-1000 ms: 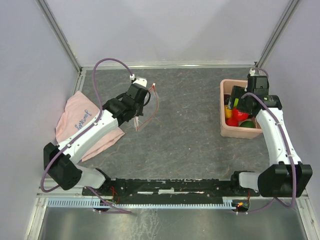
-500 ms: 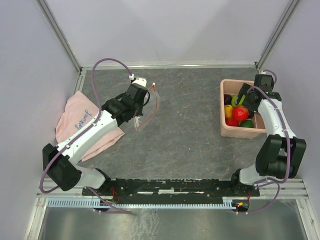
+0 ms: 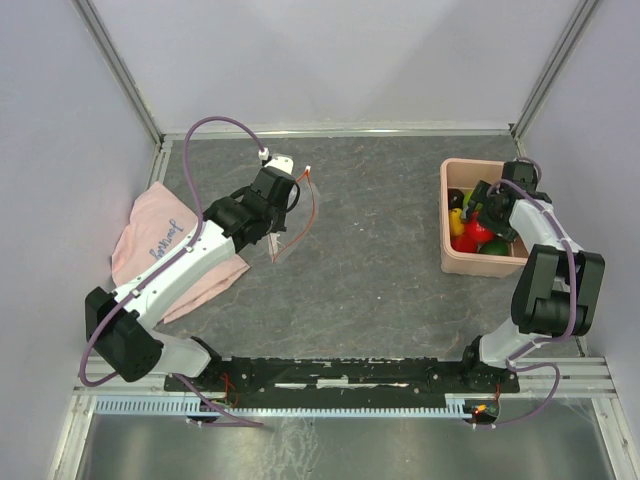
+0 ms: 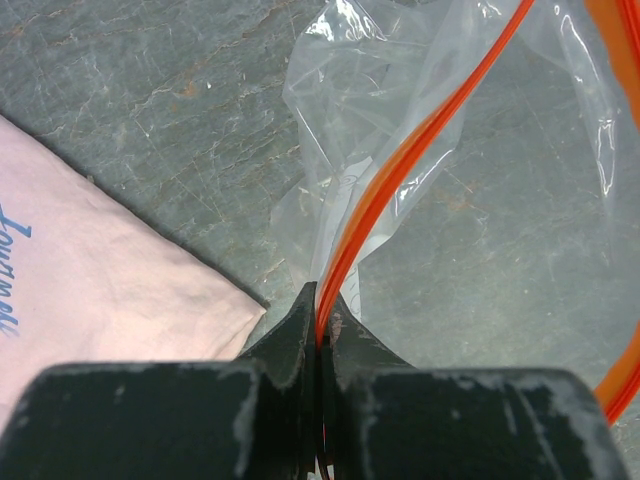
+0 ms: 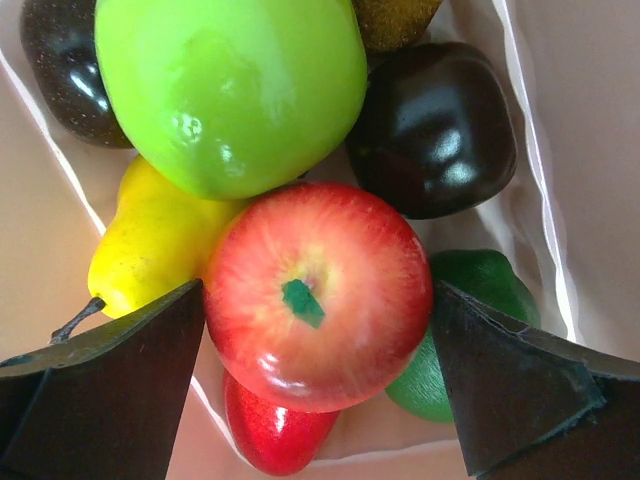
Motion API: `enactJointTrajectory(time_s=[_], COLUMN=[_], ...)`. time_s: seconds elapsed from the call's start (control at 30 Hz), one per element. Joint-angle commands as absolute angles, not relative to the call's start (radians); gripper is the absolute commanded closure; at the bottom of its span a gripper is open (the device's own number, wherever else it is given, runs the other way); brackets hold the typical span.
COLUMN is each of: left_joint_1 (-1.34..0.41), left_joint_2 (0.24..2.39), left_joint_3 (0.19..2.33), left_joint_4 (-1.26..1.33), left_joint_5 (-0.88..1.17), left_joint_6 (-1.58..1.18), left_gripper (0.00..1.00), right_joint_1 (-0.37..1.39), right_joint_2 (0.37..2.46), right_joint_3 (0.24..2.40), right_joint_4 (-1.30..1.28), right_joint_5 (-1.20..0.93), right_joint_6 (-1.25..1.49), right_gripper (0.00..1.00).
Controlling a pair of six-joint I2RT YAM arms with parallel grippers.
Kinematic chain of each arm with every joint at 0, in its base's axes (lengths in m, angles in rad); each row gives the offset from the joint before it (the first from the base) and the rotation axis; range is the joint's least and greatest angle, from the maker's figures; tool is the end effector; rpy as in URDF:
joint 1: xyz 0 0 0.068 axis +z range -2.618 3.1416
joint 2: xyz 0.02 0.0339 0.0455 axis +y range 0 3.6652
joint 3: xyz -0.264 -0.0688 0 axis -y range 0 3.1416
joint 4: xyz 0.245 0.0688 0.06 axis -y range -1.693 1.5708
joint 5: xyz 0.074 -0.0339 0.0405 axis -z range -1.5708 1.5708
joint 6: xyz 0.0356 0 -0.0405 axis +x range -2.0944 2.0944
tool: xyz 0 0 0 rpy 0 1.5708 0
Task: Place the food in the zip-top bag and seal the zipper
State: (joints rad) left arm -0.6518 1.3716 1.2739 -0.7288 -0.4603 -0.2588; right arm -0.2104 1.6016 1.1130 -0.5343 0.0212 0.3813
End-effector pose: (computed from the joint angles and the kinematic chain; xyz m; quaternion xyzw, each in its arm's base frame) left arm 0.2395 -0.1629 0.3302 0.0957 0.9057 0.0352 0.4114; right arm 0.3223 -0.0696 0.2218 0.2834 0.9200 0.0129 0.2704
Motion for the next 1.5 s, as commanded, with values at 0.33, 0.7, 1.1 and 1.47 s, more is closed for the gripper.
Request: enactJointTrajectory(time_s=[0.33,0.7,1.1,1.47], left_joint_1=[-0.648,-0.649,-0.648,-0.65], left_joint_2=[1.336,1.313,1.292,1.285], left_joint_3=[1.278,1.286,1.29,1.287], left_joint_4=[-0.695,-0.693,-0.695,-0.688], left_joint_5=[-0.437,-0.396,-0.359,-0.308], left_joint_6=[-0.207,-0.207,-0.212,-0.222], left_gripper=[0.97,0.97,0.97,0.97], right_joint_1=[-0.213,-0.203,-0.025,0.274], right_joint_2=[1.462,1.26,1.019,1.03], right_joint_3=[1.053,1.05,1.077,1.044], right_joint_4=[-0.498,-0.546,-0.53,-0.248], right_joint_5=[0.006,0.008,-0.102,-0.206], right_joint_6=[0.39,0.388,0.436,0.593], right_gripper=[0.34,0.49,0.49,0.47])
